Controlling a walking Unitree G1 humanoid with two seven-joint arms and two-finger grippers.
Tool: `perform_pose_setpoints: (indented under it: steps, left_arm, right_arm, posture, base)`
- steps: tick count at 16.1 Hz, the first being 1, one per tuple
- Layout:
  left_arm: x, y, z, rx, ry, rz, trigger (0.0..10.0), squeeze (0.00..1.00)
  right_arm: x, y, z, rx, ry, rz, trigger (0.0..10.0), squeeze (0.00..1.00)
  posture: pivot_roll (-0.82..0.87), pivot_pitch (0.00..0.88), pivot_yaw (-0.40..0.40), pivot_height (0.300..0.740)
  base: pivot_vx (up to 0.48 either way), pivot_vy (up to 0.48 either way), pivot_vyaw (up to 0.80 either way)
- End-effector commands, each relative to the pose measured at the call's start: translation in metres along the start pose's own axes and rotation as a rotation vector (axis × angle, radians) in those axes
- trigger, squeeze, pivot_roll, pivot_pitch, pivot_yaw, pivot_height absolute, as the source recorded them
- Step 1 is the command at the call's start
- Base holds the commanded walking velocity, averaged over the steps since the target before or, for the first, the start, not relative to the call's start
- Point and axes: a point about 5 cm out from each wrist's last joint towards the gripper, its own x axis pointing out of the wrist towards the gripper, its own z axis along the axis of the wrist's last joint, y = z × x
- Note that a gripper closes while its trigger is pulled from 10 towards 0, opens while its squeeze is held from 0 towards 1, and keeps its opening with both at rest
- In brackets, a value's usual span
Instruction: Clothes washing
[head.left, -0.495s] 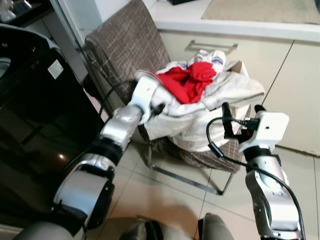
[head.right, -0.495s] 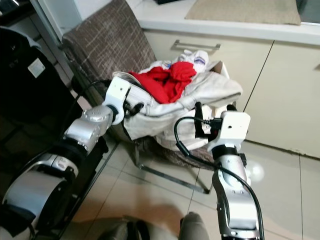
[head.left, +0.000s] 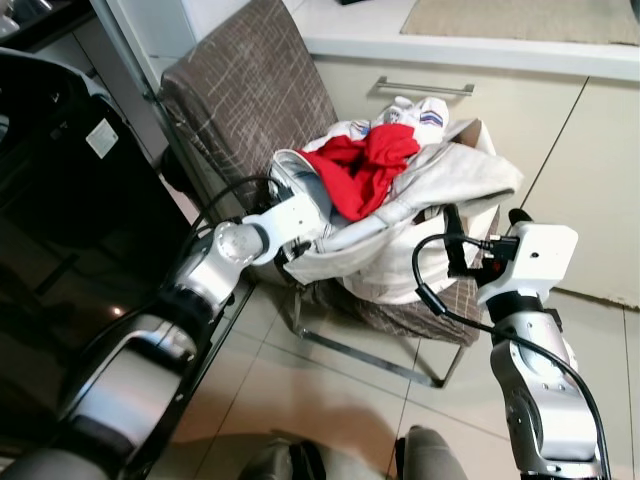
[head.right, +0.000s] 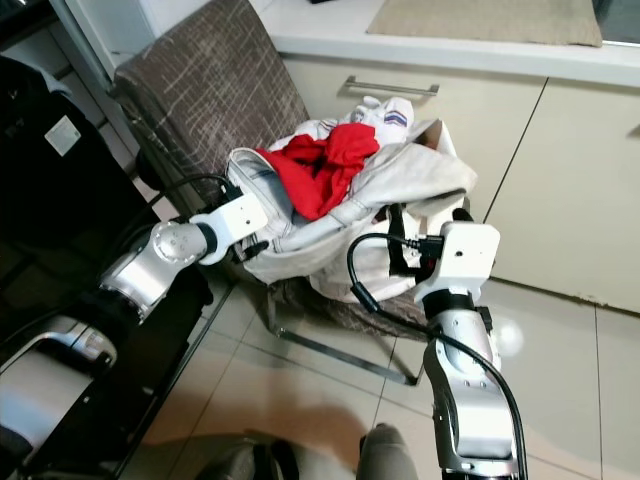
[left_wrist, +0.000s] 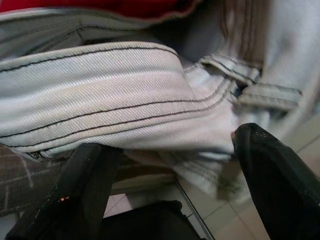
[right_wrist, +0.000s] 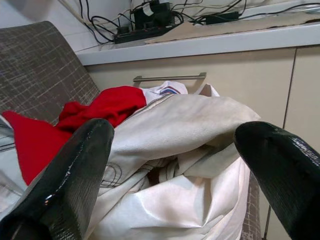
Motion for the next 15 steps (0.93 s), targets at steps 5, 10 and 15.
perform_pose_setpoints:
  steps: [5,10,15]
  left_arm:
    - [-0.015,0.019,-0.020,-0.779,-0.177,0.194,10.0,0.00]
    - [-0.041,0.013,-0.042,-0.896,-0.254,0.390,10.0,0.00]
    - [-0.091,-0.034,0.001,-0.657,-0.566,0.500,10.0,0.00]
  right_arm:
    - [-0.016,-0.001,0.011,-0.017,-0.093,0.026,10.0,0.00]
    - [-0.023,-0.006,0.008,0.008,-0.104,0.018,10.0,0.00]
    - [-0.052,-0.010,0.009,-0.036,-0.120,0.020,10.0,0.00]
  posture:
    - [-0.34,0.090,0.156,0.719]
    - [-0.32,0.079,0.145,0.719]
    - [-0.31,0.076,0.138,0.719]
  base:
    - [0.000,0.000,0.00]
    - [0.000,0.000,0.00]
    - [0.000,0.000,0.00]
